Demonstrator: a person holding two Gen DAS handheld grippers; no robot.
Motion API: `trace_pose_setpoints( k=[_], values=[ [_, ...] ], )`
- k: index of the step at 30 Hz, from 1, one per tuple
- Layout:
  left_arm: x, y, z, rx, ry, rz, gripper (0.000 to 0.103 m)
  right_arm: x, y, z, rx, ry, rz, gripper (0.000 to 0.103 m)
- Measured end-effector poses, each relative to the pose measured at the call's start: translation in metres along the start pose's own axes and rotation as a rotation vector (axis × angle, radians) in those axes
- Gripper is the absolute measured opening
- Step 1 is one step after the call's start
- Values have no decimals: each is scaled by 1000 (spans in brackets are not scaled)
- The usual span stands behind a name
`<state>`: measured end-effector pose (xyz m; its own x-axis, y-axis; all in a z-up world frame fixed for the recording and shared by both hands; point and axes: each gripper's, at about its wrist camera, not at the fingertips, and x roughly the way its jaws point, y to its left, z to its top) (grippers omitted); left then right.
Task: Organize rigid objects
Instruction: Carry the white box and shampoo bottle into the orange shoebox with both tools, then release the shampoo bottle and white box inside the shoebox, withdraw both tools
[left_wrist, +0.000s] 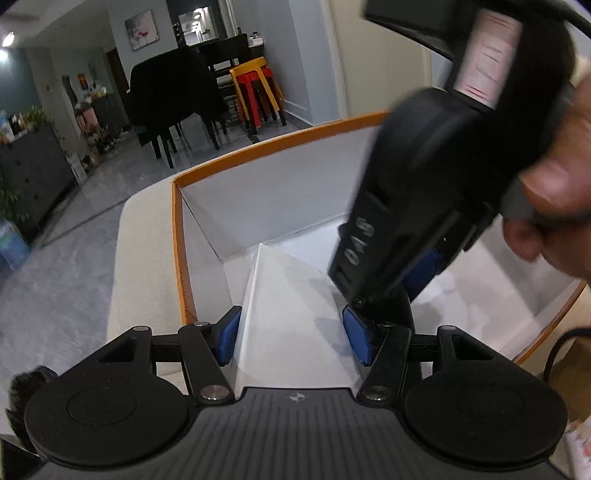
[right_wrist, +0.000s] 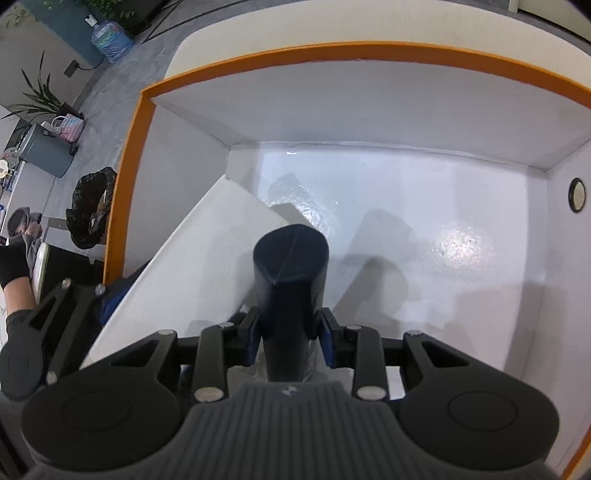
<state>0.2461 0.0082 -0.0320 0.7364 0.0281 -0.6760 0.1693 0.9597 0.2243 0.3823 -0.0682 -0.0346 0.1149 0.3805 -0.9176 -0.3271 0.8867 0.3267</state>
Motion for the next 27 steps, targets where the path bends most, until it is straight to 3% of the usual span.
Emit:
trace_pose_setpoints(
  k=[4, 5, 8, 27],
  values=[
    [-1, -11, -2, 49, -6, 45, 74, 6, -1, 6, 40, 27, -5, 37],
    [-2, -13, -2, 56, -16, 67, 80, 5, 0, 6, 41, 23, -10, 42],
    [-6, -14, -4, 50, -37, 67, 85, 0, 1, 6, 32, 1, -26, 47],
    [-30, 0, 5, 7, -81, 56, 85, -20, 6, -7, -7, -52, -86, 52]
  ],
)
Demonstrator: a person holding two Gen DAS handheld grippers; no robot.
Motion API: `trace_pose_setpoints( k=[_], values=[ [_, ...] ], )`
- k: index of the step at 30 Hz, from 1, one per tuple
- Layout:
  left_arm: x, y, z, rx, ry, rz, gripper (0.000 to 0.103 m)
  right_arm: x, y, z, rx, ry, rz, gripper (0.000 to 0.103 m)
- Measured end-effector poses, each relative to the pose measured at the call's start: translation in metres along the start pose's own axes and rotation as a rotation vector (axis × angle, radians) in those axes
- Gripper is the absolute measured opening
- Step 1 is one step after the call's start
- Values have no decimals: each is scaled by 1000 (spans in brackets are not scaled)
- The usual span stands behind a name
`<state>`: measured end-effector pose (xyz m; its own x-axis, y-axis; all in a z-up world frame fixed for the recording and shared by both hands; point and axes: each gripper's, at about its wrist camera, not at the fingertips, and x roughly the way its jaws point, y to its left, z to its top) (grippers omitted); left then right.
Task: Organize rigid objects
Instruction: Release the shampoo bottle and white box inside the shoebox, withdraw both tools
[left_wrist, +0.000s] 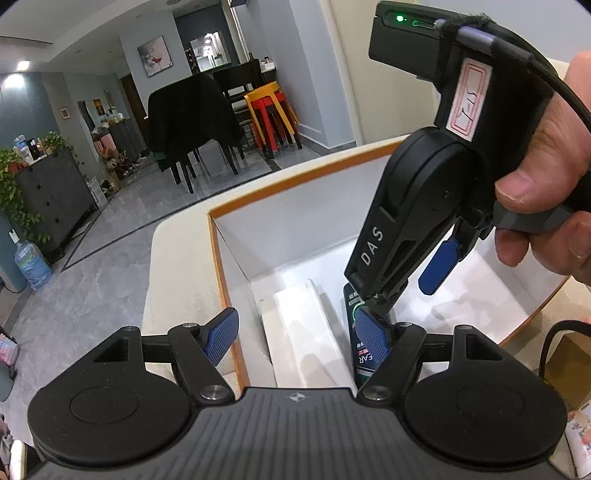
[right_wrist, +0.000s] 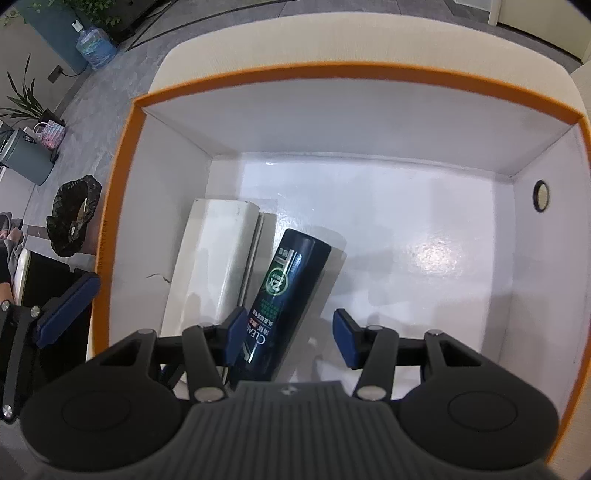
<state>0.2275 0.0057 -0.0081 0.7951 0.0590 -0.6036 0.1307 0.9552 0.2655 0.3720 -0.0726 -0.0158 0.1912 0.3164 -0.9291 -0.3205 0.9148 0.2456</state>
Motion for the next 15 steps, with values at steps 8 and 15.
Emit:
trace_pose_setpoints(
  k=[8, 15],
  values=[
    [-17, 2, 4, 20, -23, 6, 85, -21, 7, -8, -19, -41, -15, 52],
    [-40, 8, 4, -10, -51, -14, 85, -53, 6, -27, -31, -98, -12, 52]
  ],
)
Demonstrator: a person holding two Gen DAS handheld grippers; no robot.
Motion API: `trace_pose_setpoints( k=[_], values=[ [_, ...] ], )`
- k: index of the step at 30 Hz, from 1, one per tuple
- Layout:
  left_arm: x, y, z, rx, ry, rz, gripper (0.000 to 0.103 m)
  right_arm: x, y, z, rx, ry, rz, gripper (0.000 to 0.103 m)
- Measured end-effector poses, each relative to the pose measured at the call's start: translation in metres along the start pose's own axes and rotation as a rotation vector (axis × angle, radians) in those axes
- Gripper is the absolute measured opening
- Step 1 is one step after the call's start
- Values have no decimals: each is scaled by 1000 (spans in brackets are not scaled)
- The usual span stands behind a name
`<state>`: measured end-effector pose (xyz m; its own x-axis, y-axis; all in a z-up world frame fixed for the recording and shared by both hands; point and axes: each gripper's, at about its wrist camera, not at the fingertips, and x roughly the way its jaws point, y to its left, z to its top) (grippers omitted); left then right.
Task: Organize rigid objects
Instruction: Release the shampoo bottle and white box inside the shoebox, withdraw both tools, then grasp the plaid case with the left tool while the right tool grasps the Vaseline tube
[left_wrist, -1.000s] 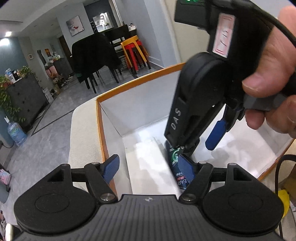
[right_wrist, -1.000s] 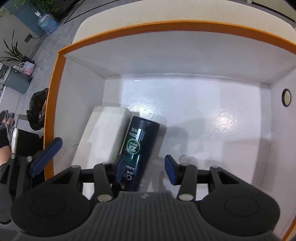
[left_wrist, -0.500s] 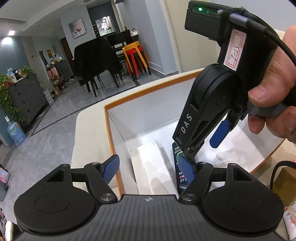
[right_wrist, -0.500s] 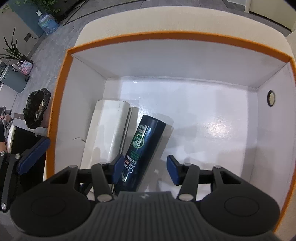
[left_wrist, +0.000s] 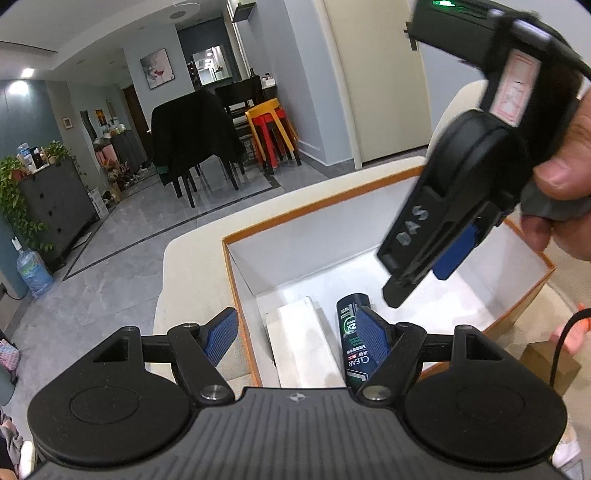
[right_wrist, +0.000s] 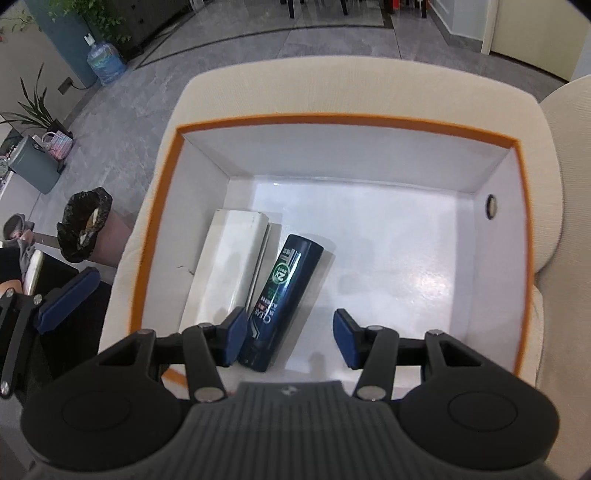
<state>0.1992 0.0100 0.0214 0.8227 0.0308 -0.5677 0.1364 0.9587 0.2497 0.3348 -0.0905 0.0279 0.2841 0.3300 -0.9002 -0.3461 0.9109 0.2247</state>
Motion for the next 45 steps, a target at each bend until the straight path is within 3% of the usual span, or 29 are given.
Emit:
trace_pose_setpoints(
  k=[14, 22, 33, 39, 45],
  values=[
    [-42, 7, -17, -40, -31, -30, 85, -50, -17, -71, -46, -80, -24, 53],
    [-53, 4, -36, -66, -12, -46, 85, -65, -40, -125, -2, -145, -28, 54],
    [-65, -2, -76, -138, 58, -99, 86, -43, -61, -201, 80, -147, -66, 55],
    [-74, -15, -99, -156, 93, -126, 86, -31, -61, -224, 86, -152, -112, 56],
    [-82, -20, -122, -236, 111, -179, 86, -20, -54, -239, 68, -145, -129, 59]
  ],
)
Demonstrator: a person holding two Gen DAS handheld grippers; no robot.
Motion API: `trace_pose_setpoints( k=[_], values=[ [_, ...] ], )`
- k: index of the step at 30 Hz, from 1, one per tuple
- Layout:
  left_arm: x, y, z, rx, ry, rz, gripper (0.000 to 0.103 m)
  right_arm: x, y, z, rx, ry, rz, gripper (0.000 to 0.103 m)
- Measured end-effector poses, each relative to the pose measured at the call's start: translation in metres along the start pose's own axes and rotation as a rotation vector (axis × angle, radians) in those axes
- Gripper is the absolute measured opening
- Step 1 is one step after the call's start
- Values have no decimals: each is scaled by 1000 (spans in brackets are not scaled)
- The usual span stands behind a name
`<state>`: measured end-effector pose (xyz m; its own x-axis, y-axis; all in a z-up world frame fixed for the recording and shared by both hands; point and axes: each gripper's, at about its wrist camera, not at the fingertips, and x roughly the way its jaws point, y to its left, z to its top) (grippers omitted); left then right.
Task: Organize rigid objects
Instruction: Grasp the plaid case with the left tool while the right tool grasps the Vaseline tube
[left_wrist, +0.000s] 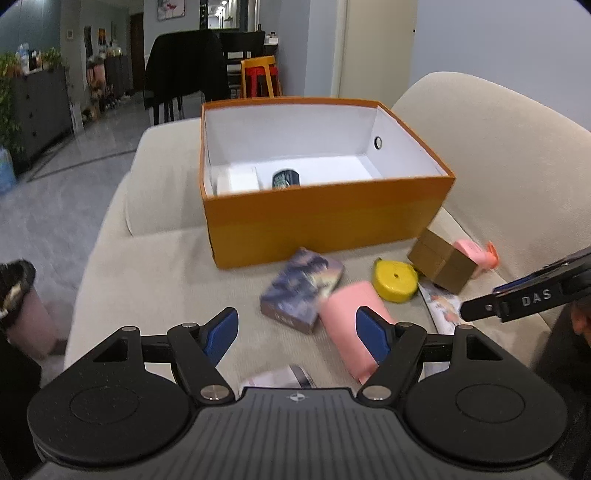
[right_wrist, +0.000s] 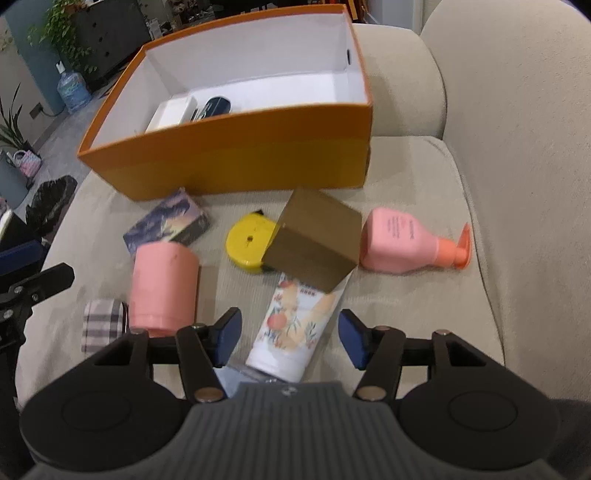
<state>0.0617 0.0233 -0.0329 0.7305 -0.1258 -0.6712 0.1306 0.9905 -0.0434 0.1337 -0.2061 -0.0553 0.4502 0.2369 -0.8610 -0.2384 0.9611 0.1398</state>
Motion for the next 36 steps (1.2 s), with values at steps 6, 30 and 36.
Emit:
trace_pose_setpoints(
  k=[6, 30, 36],
  values=[
    [-2, 4, -15, -52, 26, 6, 86, 4, 6, -10, -17, 8, -8, 59],
    [14, 0, -55, -112, 132, 17, 86, 5, 24, -30, -49, 3, -36, 64],
    [25, -11, -63, -72, 147, 35, 90, 6, 25, -35, -24, 5, -26, 66]
  ],
)
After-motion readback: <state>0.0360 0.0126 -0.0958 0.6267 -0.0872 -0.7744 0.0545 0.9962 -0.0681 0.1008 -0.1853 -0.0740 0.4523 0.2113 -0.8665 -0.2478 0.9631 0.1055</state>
